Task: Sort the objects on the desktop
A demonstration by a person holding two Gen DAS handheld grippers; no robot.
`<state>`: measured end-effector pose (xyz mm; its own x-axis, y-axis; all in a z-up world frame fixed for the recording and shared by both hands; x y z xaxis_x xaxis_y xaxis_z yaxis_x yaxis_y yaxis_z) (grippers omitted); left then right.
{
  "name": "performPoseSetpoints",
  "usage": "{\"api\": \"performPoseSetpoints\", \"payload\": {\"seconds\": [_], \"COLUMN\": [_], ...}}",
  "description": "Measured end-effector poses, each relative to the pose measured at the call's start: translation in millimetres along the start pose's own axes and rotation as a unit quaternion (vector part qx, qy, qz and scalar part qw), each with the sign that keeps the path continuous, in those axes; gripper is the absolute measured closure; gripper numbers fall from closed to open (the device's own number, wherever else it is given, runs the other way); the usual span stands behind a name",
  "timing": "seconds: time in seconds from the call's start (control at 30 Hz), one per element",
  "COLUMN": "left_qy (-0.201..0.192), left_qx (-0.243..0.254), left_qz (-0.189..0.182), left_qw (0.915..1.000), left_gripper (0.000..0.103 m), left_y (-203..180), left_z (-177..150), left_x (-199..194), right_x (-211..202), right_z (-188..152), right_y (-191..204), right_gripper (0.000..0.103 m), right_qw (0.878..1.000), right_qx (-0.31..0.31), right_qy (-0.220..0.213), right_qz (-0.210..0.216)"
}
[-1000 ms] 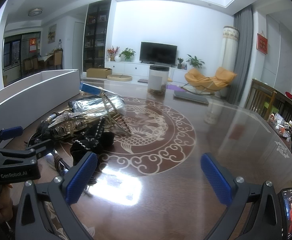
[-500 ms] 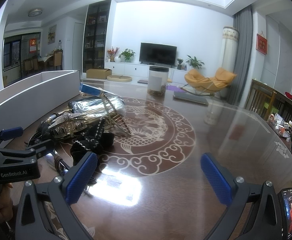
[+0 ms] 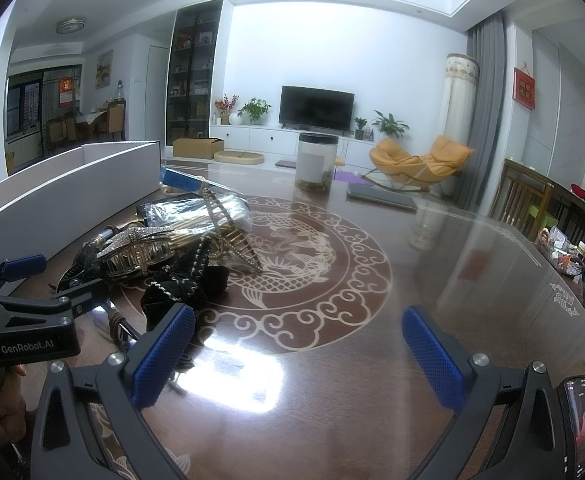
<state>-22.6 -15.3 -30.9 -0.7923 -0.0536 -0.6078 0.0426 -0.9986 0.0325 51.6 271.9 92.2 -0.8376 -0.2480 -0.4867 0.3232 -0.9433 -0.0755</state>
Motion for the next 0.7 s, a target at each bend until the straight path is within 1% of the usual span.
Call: {"api": "performPoseSetpoints", "payload": {"seconds": [0.7], "left_qy": [0.001], "left_qx": [-0.003], "left_qz": [0.001], "left_qw": [1.0], "left_gripper": [0.0], "left_y": [0.8], "left_z": [0.1], "left_x": [0.1], "right_x": [-0.2], "right_z": [-0.1], "right_y": [0.1], "right_gripper": [0.0], "right_qw": [1.0], "right_qx": [0.0], "right_qy": [0.0], "right_qz": [0.0]}}
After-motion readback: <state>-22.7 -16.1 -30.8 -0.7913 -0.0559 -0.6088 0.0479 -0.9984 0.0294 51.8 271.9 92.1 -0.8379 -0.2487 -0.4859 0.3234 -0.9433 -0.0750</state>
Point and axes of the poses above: each gripper's, at about its wrist camera, not at the fingertips, and x roughly the way its jaws point, y to its left, z to its top, the point moved 4 cm from there along x, roughly the way its jaws point, and after that the axes turned 3 degrees about x, right-handed, at the moved point
